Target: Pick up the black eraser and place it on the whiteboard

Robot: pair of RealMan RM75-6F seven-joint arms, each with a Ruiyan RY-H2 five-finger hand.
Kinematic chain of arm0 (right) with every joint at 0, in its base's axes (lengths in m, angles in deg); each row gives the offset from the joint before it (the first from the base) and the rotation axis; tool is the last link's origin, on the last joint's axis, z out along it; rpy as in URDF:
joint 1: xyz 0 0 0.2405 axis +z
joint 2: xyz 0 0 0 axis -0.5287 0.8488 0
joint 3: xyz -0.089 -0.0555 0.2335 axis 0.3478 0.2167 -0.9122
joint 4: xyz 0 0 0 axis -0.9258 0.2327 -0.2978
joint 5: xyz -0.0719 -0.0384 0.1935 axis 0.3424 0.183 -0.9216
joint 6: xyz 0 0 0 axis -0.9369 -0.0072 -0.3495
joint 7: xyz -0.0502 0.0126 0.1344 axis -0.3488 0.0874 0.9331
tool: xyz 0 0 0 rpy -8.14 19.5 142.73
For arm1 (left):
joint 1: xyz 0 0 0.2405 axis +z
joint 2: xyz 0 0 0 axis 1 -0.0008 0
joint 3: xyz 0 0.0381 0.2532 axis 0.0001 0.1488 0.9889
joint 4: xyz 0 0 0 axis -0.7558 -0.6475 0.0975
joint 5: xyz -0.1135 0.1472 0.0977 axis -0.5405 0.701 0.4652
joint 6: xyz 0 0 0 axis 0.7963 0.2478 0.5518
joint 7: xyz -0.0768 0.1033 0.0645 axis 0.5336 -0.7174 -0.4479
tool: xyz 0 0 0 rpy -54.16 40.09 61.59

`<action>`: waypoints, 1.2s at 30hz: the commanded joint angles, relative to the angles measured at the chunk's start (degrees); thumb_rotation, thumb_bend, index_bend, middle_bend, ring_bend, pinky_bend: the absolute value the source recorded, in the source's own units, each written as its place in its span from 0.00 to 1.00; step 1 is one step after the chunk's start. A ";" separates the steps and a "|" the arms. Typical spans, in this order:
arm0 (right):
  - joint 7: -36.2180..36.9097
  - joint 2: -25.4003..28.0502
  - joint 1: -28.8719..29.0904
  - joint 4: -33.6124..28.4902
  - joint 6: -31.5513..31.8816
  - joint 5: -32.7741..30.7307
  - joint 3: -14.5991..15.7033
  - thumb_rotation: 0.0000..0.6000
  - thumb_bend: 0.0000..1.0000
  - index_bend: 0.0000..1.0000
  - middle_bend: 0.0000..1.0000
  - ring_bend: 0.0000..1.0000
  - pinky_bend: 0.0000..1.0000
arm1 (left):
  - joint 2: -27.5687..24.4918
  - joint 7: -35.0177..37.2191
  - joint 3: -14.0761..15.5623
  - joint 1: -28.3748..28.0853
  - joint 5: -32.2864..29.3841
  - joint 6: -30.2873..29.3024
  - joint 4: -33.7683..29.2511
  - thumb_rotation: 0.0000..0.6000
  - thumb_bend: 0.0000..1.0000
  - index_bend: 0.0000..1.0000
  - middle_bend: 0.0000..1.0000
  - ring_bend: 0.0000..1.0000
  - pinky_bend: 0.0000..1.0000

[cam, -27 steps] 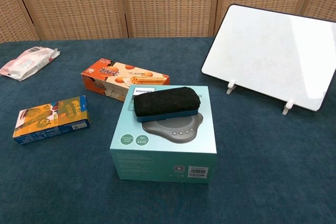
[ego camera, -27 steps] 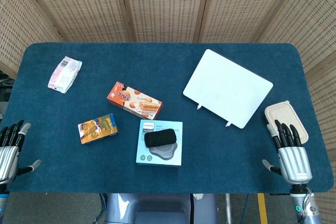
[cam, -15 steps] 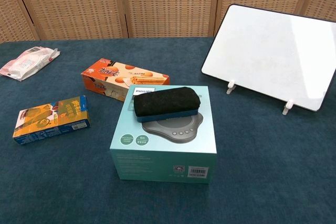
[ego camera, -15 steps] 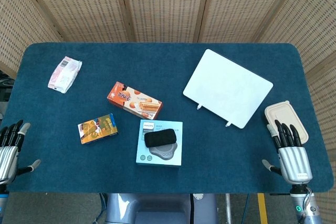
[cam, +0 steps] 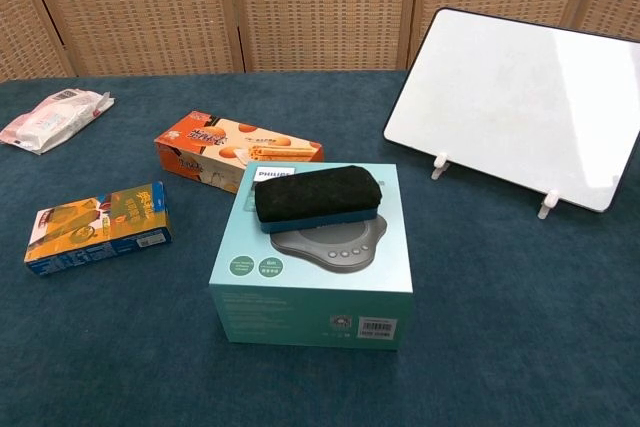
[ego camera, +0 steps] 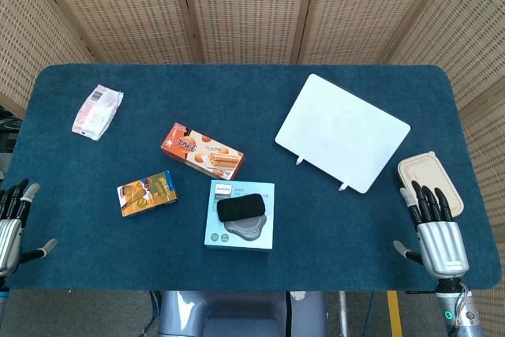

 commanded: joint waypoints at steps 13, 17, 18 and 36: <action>0.12 0.90 0.15 -2.75 0.43 0.73 -0.22 1.00 0.05 0.06 0.00 0.00 0.00 | -0.03 0.36 -0.08 -0.26 -0.57 0.82 0.18 1.00 0.15 0.00 0.00 0.00 0.00; -2.32 3.31 2.14 -8.28 -3.34 -0.45 -0.96 1.00 0.05 0.07 0.00 0.00 0.00 | -0.02 0.45 -0.04 -0.36 -0.61 1.08 0.27 1.00 0.15 0.00 0.00 0.00 0.00; -3.48 4.08 2.72 -10.07 -4.45 -0.90 -1.20 1.00 0.05 0.07 0.00 0.00 0.00 | -0.02 0.48 -0.04 -0.38 -0.63 1.13 0.27 1.00 0.15 0.00 0.00 0.00 0.00; -26.18 7.16 14.23 -32.72 -18.74 -15.40 -7.59 1.00 0.05 0.15 0.00 0.00 0.00 | -0.24 1.60 -0.03 -0.24 -0.25 0.78 0.47 1.00 0.15 0.00 0.00 0.00 0.00</action>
